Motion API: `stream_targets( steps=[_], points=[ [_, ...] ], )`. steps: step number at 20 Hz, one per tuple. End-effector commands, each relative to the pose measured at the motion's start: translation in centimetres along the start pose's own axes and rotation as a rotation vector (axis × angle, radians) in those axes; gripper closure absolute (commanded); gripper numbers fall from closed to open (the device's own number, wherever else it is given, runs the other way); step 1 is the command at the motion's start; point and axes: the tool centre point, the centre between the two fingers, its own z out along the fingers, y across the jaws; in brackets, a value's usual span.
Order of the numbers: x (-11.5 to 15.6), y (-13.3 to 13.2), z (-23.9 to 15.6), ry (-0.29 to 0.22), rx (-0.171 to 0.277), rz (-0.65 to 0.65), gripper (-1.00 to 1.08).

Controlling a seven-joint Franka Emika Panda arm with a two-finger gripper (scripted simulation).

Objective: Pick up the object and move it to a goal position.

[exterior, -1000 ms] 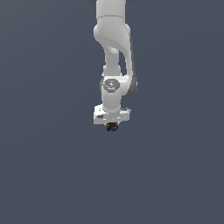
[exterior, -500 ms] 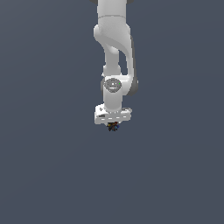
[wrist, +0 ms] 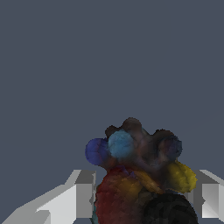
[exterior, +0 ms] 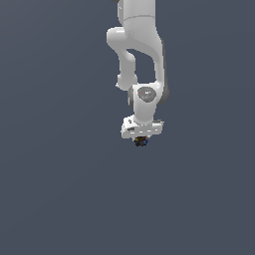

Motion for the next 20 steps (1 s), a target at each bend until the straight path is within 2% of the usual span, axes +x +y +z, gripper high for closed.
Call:
stream_targets(
  steps=[1, 6, 11, 16, 20],
  points=[
    [-0.2, -2.7, -0.1, 0.0, 0.0, -0.001, 1.08],
    [-0.6, -8.3, -0.2, -0.002, 0.001, -0.001, 1.08],
    [-0.8, -12.3, -0.4, -0.004, 0.001, -0.001, 1.08],
    [-0.9, -14.6, -0.4, -0.005, 0.001, -0.001, 1.08],
    [-0.9, -15.2, -0.4, -0.005, 0.001, -0.001, 1.08]
  ],
)
